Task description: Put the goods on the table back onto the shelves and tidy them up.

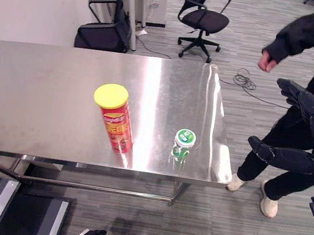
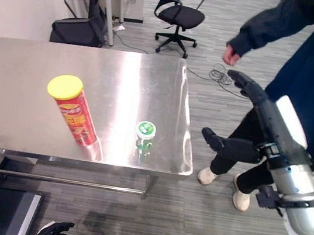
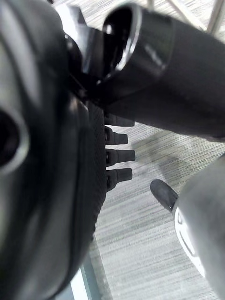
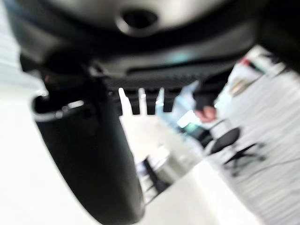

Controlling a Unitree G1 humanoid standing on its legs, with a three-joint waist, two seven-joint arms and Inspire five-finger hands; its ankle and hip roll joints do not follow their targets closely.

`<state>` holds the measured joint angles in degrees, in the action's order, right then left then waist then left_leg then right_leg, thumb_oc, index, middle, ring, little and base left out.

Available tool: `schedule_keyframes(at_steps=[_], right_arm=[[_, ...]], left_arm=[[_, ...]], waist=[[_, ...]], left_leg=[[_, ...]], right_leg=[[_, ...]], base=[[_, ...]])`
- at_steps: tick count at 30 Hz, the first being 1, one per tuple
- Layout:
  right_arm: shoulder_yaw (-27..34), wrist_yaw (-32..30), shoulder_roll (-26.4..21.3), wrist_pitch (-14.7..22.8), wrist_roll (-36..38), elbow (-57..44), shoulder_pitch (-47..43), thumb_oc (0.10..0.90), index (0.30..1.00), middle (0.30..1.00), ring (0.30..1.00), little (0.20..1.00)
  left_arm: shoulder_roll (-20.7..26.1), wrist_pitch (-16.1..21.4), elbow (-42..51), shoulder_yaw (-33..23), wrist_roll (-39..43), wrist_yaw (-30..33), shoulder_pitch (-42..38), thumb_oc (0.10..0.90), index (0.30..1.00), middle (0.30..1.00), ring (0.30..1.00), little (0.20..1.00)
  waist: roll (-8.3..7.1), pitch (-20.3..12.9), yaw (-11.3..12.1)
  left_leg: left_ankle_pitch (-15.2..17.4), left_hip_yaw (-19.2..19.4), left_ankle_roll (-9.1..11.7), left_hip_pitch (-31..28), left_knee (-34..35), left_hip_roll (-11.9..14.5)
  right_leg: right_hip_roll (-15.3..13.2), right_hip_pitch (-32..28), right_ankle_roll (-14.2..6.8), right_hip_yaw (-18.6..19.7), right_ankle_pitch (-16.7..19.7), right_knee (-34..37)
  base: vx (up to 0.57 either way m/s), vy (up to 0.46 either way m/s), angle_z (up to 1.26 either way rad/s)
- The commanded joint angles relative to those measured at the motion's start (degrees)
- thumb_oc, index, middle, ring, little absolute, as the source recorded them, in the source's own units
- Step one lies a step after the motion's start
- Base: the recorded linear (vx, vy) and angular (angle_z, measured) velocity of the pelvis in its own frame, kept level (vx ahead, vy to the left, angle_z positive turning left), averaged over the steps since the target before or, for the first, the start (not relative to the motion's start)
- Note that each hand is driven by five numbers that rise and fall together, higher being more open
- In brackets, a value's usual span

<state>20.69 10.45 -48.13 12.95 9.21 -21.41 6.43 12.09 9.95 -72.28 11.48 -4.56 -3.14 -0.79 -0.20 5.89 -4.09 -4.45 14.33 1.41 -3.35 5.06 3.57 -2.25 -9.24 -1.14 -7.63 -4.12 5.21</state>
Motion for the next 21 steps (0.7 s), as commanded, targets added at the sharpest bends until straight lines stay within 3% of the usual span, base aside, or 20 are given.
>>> schedule_keyframes(at_steps=[1,8,11,21], right_arm=[[1.0,0.1,-3.5,3.3,1.3,-4.3,-1.9,0.800,0.900,0.900,0.900,0.900],[-7.8,2.9,-5.6,2.7,1.4,-2.9,-6.5,0.800,0.900,0.900,0.900,0.900],[-12.1,3.4,-6.9,1.6,-1.9,-1.3,-7.9,0.800,0.900,0.900,0.900,0.900],[-14.7,1.9,-5.4,0.8,-3.5,3.3,-8.8,0.800,0.900,0.900,0.900,0.900]], left_arm=[[-2.7,1.1,-5.4,4.8,-1.0,-0.9,-0.2,0.800,0.900,0.900,0.900,0.900],[-2.7,1.1,-4.5,6.8,-1.2,-1.7,-0.8,0.800,0.900,0.900,0.900,0.900],[-2.6,0.9,-4.5,6.4,0.1,-2.0,-0.8,0.800,0.900,0.900,0.900,0.900],[-2.7,1.0,-2.6,7.8,2.3,-2.8,-0.6,0.800,0.900,0.900,0.900,0.900]], waist=[[-1.68,-4.4,2.3],[-1.63,-4.6,3.5],[-1.68,-4.8,4.1],[-1.79,-4.9,4.8]], left_leg=[[-1.0,0.9,2.3,4.0,-0.4,2.6],[-1.0,0.2,2.4,3.8,-0.4,2.4],[-0.8,-0.2,2.3,3.6,-0.4,2.1],[-0.3,-1.5,2.0,3.2,-0.4,1.6]], right_leg=[[0.2,1.9,-4.0,2.2,1.7,-0.2],[0.1,1.6,-3.8,1.2,1.7,-0.3],[-0.1,1.2,-3.8,0.8,1.7,-0.3],[-0.4,0.7,-3.7,-0.3,1.5,-0.5]], base=[[0.00,-0.001,0.10],[0.00,-0.001,0.04],[0.00,0.013,0.11],[0.01,0.013,0.07]])
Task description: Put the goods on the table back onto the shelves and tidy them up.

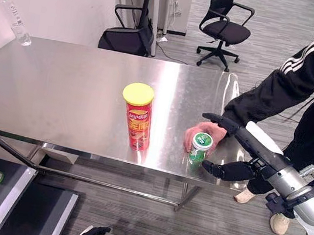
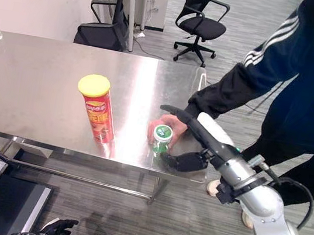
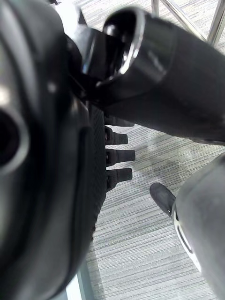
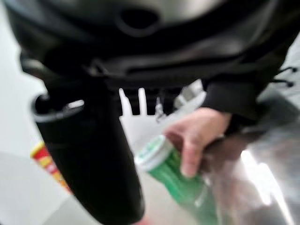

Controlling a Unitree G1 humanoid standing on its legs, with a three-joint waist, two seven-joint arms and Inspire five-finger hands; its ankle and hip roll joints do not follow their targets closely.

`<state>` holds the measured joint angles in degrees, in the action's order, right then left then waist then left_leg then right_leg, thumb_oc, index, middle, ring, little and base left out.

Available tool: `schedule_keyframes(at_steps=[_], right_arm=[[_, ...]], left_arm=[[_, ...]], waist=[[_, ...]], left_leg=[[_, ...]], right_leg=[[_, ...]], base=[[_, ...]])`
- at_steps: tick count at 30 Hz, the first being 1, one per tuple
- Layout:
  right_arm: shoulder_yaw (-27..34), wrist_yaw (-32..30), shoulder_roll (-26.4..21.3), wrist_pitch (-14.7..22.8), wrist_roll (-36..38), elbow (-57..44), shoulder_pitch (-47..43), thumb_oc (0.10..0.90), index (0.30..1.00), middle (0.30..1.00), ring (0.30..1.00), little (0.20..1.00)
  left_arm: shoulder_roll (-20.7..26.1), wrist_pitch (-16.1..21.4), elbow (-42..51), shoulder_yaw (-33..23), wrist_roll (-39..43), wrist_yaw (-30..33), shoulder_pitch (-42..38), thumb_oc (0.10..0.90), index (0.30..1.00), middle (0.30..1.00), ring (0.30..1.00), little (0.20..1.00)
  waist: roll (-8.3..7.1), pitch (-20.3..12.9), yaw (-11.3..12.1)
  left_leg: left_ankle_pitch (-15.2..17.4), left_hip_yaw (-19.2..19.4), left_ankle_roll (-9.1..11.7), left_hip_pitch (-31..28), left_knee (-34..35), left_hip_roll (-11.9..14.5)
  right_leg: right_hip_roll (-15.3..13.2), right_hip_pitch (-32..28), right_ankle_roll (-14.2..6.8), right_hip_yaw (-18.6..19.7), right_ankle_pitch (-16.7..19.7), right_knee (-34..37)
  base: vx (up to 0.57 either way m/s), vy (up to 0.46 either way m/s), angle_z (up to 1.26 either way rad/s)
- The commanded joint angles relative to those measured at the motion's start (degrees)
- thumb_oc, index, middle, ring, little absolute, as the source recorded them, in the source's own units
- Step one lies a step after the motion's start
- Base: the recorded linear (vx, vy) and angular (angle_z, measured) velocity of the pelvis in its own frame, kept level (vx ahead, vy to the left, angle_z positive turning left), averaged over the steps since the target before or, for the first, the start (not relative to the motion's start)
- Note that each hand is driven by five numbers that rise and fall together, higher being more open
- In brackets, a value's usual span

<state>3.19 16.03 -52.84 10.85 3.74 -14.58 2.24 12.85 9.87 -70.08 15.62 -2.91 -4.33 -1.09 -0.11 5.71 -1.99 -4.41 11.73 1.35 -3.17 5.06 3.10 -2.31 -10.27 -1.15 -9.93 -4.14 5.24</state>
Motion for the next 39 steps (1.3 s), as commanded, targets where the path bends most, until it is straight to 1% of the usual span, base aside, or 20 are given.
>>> schedule_keyframes(at_steps=[1,7,12,14,20,32,39], right_arm=[[3.1,-4.1,-0.3,3.0,2.1,-3.5,-4.8,0.800,0.900,0.900,0.900,0.900],[4.0,-4.9,0.7,2.8,1.1,-2.9,-4.4,0.800,0.900,0.900,0.900,0.900],[5.2,-6.4,3.3,3.1,1.4,-2.9,-3.9,0.800,0.900,0.900,0.900,0.900],[5.5,-6.6,3.6,3.1,1.2,-2.9,-3.7,0.800,0.900,0.900,0.900,0.900],[8.9,-10.0,5.2,3.1,-1.2,-1.4,-1.8,0.800,0.900,0.900,0.900,0.900],[12.9,-12.5,5.9,3.1,-4.1,-1.0,0.3,0.800,0.900,0.900,0.900,0.900],[14.5,-13.7,6.9,3.0,-4.7,-0.4,1.3,0.800,0.900,0.900,0.900,0.900]], left_arm=[[-3.4,1.1,-4.8,3.7,0.9,-1.6,-0.2,0.800,0.900,0.900,0.900,0.900],[-3.6,1.0,-5.8,3.0,1.3,-1.6,-0.2,0.800,0.900,0.900,0.900,0.900],[-3.8,1.0,-5.8,3.2,1.4,-1.5,-0.4,0.800,0.900,0.900,0.900,0.900],[-3.9,1.0,-5.6,3.3,1.4,-1.5,-0.3,0.800,0.900,0.900,0.900,0.900],[-4.4,1.0,-6.3,3.0,1.5,-1.2,0.0,0.800,0.900,0.900,0.900,0.900],[-4.8,1.0,-6.8,2.7,1.0,-1.2,0.5,0.800,0.900,0.900,0.900,0.900],[-4.7,1.1,-7.1,2.9,0.4,-0.9,0.1,0.800,0.900,0.900,0.900,0.900]], waist=[[-1.93,-4.6,2.7],[-2.01,-4.7,2.8],[-1.87,-4.8,2.6],[-1.84,-4.8,2.6],[-1.66,-4.7,2.1],[-1.55,-4.6,2.0],[-1.79,-4.7,1.9]], left_leg=[[-0.3,1.0,2.1,3.1,-0.4,2.1],[0.0,0.7,2.0,2.7,-0.3,1.8],[0.5,0.6,1.9,2.2,-0.2,1.6],[0.6,0.6,1.8,2.1,-0.2,1.6],[1.1,0.4,1.6,1.7,-0.1,1.3],[1.7,-0.4,1.3,2.4,-0.1,0.6],[2.1,-1.0,1.2,2.7,-0.1,0.1]], right_leg=[[-0.4,1.7,-3.7,2.0,1.5,-0.5],[-0.5,1.5,-3.6,1.9,1.3,-0.6],[-0.5,1.3,-3.6,1.9,1.2,-0.6],[-0.5,1.2,-3.5,1.9,1.2,-0.6],[-0.7,1.3,-3.7,2.0,1.2,-0.5],[-0.9,2.0,-4.0,1.7,1.4,-0.4],[-1.3,2.2,-4.3,1.1,1.7,-0.4]], base=[[0.00,0.000,0.00],[0.00,0.000,0.00],[0.01,0.002,0.00],[0.00,0.000,0.00],[0.02,0.007,0.00],[0.01,0.008,0.02],[0.00,0.006,0.01]])
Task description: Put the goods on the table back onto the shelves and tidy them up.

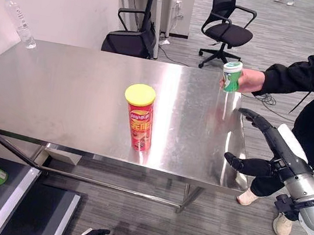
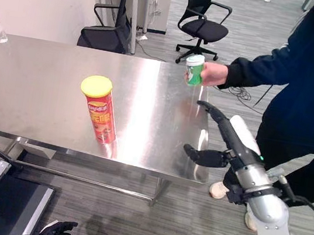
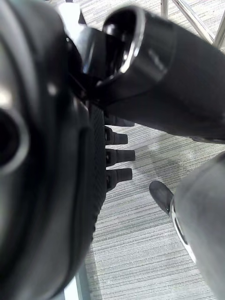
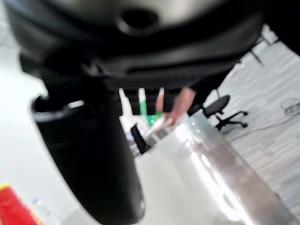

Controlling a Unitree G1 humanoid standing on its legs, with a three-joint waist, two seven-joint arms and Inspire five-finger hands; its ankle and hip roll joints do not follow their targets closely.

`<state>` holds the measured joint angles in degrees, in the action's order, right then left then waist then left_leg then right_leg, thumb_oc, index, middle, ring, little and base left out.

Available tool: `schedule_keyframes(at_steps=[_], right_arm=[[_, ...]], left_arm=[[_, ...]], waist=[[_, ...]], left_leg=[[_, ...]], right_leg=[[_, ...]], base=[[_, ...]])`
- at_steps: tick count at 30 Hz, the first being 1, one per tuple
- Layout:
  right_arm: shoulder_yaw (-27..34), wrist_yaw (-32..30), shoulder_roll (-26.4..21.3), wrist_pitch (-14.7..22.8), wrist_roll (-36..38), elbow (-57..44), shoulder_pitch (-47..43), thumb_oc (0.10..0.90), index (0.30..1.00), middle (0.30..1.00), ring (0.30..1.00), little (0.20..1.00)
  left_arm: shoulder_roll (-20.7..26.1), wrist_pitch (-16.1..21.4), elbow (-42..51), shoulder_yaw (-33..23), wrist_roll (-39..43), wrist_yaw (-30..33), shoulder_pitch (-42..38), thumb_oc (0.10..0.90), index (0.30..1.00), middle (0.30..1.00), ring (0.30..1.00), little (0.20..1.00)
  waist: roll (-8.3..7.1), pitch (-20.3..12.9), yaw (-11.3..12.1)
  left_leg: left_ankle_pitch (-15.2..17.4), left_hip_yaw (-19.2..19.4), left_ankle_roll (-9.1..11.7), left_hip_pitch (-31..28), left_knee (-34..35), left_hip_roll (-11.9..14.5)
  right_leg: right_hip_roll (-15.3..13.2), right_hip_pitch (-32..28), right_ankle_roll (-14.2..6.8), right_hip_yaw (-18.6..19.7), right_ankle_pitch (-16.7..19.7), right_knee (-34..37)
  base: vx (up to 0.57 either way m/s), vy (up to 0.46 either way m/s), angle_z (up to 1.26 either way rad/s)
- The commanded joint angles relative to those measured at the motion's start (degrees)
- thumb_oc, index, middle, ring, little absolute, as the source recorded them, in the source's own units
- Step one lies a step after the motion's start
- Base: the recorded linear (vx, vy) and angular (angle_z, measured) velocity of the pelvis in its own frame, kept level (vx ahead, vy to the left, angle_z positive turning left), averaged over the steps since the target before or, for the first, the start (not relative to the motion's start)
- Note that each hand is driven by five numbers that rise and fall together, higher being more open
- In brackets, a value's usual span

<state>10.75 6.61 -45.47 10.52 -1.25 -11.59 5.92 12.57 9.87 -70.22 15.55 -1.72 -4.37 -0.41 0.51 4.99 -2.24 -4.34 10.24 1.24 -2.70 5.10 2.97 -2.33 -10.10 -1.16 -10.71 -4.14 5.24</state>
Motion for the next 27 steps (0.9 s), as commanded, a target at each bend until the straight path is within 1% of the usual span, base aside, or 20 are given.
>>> schedule_keyframes(at_steps=[1,11,15,20,22,24,27], right_arm=[[7.0,-4.3,-0.2,3.3,0.3,-3.5,-2.1,0.800,0.900,0.900,0.900,0.900],[6.4,-4.1,1.1,3.0,0.1,-3.9,-1.5,0.800,0.900,0.900,0.900,0.900],[7.3,-4.4,1.3,2.8,-0.3,-3.8,-0.9,0.800,0.900,0.900,0.900,0.900],[8.1,-6.3,1.9,2.4,-1.2,-1.7,-0.6,0.800,0.900,0.900,0.900,0.900],[8.1,-8.0,2.5,2.0,-1.8,0.3,-1.0,0.800,0.900,0.900,0.900,0.900],[8.0,-8.1,2.4,2.1,-1.9,0.4,-1.1,0.800,0.900,0.900,0.900,0.900],[7.2,-10.3,2.8,1.5,-2.8,4.3,-2.2,0.800,0.900,0.900,0.900,0.900]], left_arm=[[-4.4,1.2,-6.9,3.0,-0.9,-0.8,-0.7,0.800,0.900,0.900,0.900,0.900],[-4.2,1.3,-6.6,3.4,-1.6,-0.6,-0.9,0.800,0.900,0.900,0.900,0.900],[-4.2,1.2,-6.7,3.5,-1.9,-0.7,-0.8,0.800,0.900,0.900,0.900,0.900],[-4.1,1.2,-6.8,3.5,-1.9,-0.5,-0.6,0.800,0.900,0.900,0.900,0.900],[-4.2,1.1,-6.8,3.8,-1.8,-0.3,-0.5,0.800,0.900,0.900,0.900,0.900],[-4.1,1.1,-6.8,3.7,-1.8,-0.3,-0.6,0.800,0.900,0.900,0.900,0.900],[-4.3,1.0,-6.7,4.2,-1.6,-0.2,-0.4,0.800,0.900,0.900,0.900,0.900]], waist=[[-2.40,-4.0,2.1],[-2.59,-4.3,2.1],[-2.65,-4.5,2.0],[-2.71,-4.5,2.2],[-2.78,-4.4,2.4],[-2.79,-4.4,2.4],[-2.99,-4.3,3.0]], left_leg=[[2.2,0.4,1.3,2.2,-0.1,0.1],[2.8,0.0,1.0,2.0,-0.1,-0.4],[3.0,-0.3,1.0,2.0,-0.1,-0.6],[3.2,-0.6,0.9,2.0,-0.1,-0.7],[3.2,-0.8,0.9,2.0,-0.1,-0.9],[3.2,-0.8,0.8,2.0,-0.1,-0.9],[3.4,-1.2,0.7,2.1,-0.1,-1.1]], right_leg=[[-1.4,2.0,-4.3,1.8,1.7,-0.4],[-1.8,2.0,-4.4,1.8,1.7,-0.5],[-1.8,1.9,-4.4,1.8,1.6,-0.5],[-1.9,1.9,-4.4,1.5,1.5,-0.5],[-2.0,1.8,-4.4,1.3,1.5,-0.5],[-2.0,1.8,-4.4,1.3,1.5,-0.5],[-2.0,1.7,-4.5,0.8,1.4,-0.5]], base=[[0.00,0.000,0.00],[0.01,0.009,0.00],[0.02,0.006,0.01],[0.02,0.010,0.03],[0.03,0.019,0.03],[0.01,0.009,0.07],[0.04,0.022,0.06]])
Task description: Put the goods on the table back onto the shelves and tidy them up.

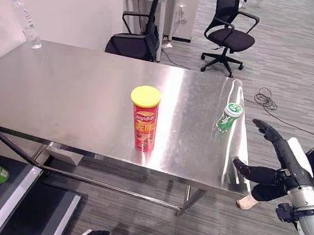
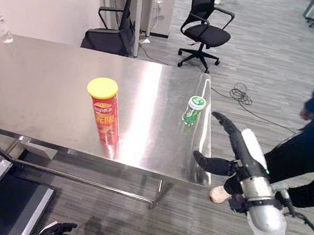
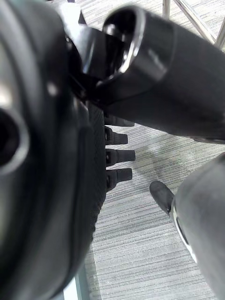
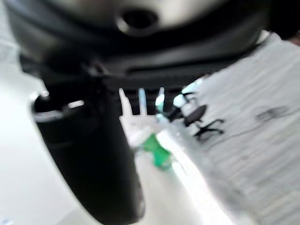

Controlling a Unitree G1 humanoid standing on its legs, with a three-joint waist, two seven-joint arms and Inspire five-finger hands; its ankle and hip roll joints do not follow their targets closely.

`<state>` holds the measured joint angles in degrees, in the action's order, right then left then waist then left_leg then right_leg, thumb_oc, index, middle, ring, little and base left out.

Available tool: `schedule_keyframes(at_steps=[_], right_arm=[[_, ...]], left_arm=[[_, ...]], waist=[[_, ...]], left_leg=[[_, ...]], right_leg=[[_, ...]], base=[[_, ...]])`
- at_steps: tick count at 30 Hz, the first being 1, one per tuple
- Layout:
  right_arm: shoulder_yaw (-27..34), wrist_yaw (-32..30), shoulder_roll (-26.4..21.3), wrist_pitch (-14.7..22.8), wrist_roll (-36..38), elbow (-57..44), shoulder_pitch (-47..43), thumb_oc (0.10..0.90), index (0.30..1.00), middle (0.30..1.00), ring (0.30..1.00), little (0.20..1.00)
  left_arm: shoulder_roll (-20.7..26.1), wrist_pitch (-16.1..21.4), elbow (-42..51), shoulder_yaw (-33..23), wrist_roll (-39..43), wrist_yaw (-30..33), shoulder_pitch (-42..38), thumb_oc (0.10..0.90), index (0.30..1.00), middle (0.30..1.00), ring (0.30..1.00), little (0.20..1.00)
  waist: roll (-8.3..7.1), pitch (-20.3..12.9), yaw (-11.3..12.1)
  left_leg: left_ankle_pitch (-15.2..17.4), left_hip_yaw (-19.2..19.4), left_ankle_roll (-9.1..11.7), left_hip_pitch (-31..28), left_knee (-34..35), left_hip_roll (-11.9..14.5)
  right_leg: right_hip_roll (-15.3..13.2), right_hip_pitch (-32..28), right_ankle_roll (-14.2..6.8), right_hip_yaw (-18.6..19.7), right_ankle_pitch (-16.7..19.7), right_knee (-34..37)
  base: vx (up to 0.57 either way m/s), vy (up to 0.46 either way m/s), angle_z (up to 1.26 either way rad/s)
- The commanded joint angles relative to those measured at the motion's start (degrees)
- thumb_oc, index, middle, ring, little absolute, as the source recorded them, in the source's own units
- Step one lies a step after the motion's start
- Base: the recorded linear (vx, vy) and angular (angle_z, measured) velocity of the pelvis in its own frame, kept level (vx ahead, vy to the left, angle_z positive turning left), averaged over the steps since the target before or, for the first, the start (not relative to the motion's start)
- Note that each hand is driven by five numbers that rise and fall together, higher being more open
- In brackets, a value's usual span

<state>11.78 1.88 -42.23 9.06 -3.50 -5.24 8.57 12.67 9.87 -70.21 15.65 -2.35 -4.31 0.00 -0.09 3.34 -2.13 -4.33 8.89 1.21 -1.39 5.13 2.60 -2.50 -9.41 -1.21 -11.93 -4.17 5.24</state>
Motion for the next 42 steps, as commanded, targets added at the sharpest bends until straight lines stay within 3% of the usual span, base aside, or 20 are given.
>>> schedule_keyframes(at_steps=[1,25,29,30,32,33,34,35,36,37,38,39,42], right_arm=[[6.0,-6.2,-0.5,3.0,-0.4,-1.2,-5.3,0.800,0.900,0.900,0.900,0.900],[-3.1,-12.3,-1.8,3.3,4.1,12.6,-20.4,0.800,0.900,0.900,0.900,0.900],[-1.7,-14.9,-1.9,3.0,2.4,11.6,-21.2,0.800,0.900,0.900,0.900,0.900],[-0.9,-15.4,-1.9,3.0,1.9,10.7,-21.1,0.800,0.900,0.900,0.900,0.900],[2.6,-17.1,-2.6,2.8,0.6,6.7,-21.2,0.800,0.900,0.900,0.900,0.900],[3.8,-17.2,-2.1,2.9,0.7,5.3,-20.8,0.800,0.900,0.900,0.900,0.900],[5.8,-17.6,-1.8,3.2,0.8,3.6,-20.1,0.800,0.900,0.900,0.900,0.900],[7.7,-17.5,-2.2,3.2,1.3,2.5,-19.2,0.800,0.900,0.900,0.900,0.900],[7.9,-17.5,-2.2,3.2,1.4,2.4,-19.1,0.800,0.900,0.900,0.900,0.900],[8.8,-17.6,-2.5,3.1,2.1,2.4,-18.7,0.800,0.900,0.900,0.900,0.900],[8.8,-17.8,-3.3,3.1,2.3,2.4,-18.9,0.800,0.900,0.900,0.900,0.900],[9.6,-16.9,-2.9,2.7,2.2,1.1,-17.5,0.800,0.900,0.900,0.900,0.900],[8.1,-15.1,-2.6,3.3,4.4,0.3,-17.2,0.800,0.900,0.900,0.900,0.900]], left_arm=[[-4.4,1.0,-6.7,4.2,-0.9,-0.1,-0.9,0.800,0.900,0.900,0.900,0.900],[-3.9,0.8,-5.8,8.6,-0.5,0.8,-1.2,0.800,0.900,0.900,0.900,0.900],[-3.8,0.7,-5.6,8.2,-0.7,1.4,-1.3,0.800,0.900,0.900,0.900,0.900],[-3.6,0.7,-5.3,7.9,-0.8,1.7,-1.3,0.800,0.900,0.900,0.900,0.900],[-2.6,0.4,-3.4,7.7,-0.4,1.5,-1.1,0.800,0.900,0.900,0.900,0.900],[-2.5,0.2,-3.3,8.0,-0.5,1.4,-0.9,0.800,0.900,0.900,0.900,0.900],[-2.3,0.1,-3.6,7.9,-0.9,1.2,-0.8,0.800,0.900,0.900,0.900,0.900],[-2.1,0.4,-4.0,8.2,-1.3,1.0,-1.4,0.800,0.900,0.900,0.900,0.900],[-2.1,0.4,-4.1,8.3,-1.3,1.0,-1.5,0.800,0.900,0.900,0.900,0.900],[-2.1,0.6,-4.3,8.5,-1.4,1.0,-1.7,0.800,0.900,0.900,0.900,0.900],[-2.1,0.7,-4.5,8.6,-1.1,0.8,-1.9,0.800,0.900,0.900,0.900,0.900],[-1.7,1.0,-4.5,8.3,-1.6,0.7,-1.8,0.800,0.900,0.900,0.900,0.900],[-2.0,0.8,-5.2,8.3,-3.0,1.8,-2.8,0.800,0.900,0.900,0.900,0.900]], waist=[[-2.45,-2.7,3.0],[-2.57,-3.3,5.9],[-1.87,-2.9,6.3],[-1.52,-2.6,6.3],[0.03,-0.3,5.0],[0.62,0.3,4.5],[0.97,0.7,4.5],[0.93,0.7,4.3],[1.00,0.7,4.2],[0.72,0.8,3.6],[0.10,0.9,3.0],[-1.62,0.4,2.9],[-2.88,-0.5,3.0]], left_leg=[[3.4,0.1,0.7,0.8,-0.1,-0.7],[5.0,-0.4,-0.2,-0.9,-0.1,-2.1],[5.7,0.1,-1.3,-1.8,-0.1,-2.6],[5.8,0.3,-1.6,-2.0,-0.1,-2.6],[5.5,-0.3,-2.9,-3.0,-0.1,-2.6],[5.6,-0.7,-3.2,-3.6,-0.1,-2.3],[6.3,-0.7,-2.7,-4.2,-0.1,-2.2],[6.8,-1.9,-1.4,-4.0,-0.1,-1.6],[6.8,-2.1,-1.4,-3.9,-0.1,-1.5],[7.2,-3.1,-0.7,-4.2,-0.1,-1.2],[7.7,-3.9,0.0,-4.5,-0.1,-1.0],[8.8,-4.7,0.5,-5.3,-0.1,-0.9],[7.7,-5.0,2.1,-5.4,-0.1,2.3]], right_leg=[[-1.9,1.0,-4.4,1.9,1.4,-0.5],[-3.3,-0.4,-5.3,0.0,0.5,-2.6],[-4.6,1.7,-6.1,-0.4,-0.1,-8.9],[-5.1,3.2,-6.6,-0.7,0.2,-12.4],[-6.2,10.6,-9.6,0.8,5.5,-27.2],[-6.4,13.1,-9.7,1.3,6.2,-31.3],[-9.1,15.4,-9.2,0.9,4.8,-31.9],[-11.1,15.7,-8.1,1.4,3.1,-25.7],[-10.9,15.4,-8.1,1.1,3.2,-25.2],[-11.0,15.2,-8.0,3.0,3.6,-19.1],[-11.1,15.7,-8.4,5.9,5.5,-13.1],[-10.4,14.1,-8.8,8.8,5.6,-8.5],[-8.0,13.3,-8.5,8.3,6.4,-7.6]], base=[[0.03,0.015,0.05],[0.04,0.021,0.02],[0.03,0.064,0.01],[0.00,0.097,-0.03],[0.00,0.115,-0.11],[0.08,0.027,0.13],[0.14,-0.174,0.24],[0.13,-0.198,0.24],[0.13,-0.250,0.00],[0.14,-0.205,0.04],[0.20,-0.354,0.10],[0.19,-0.363,0.11],[0.11,-0.337,0.77]])
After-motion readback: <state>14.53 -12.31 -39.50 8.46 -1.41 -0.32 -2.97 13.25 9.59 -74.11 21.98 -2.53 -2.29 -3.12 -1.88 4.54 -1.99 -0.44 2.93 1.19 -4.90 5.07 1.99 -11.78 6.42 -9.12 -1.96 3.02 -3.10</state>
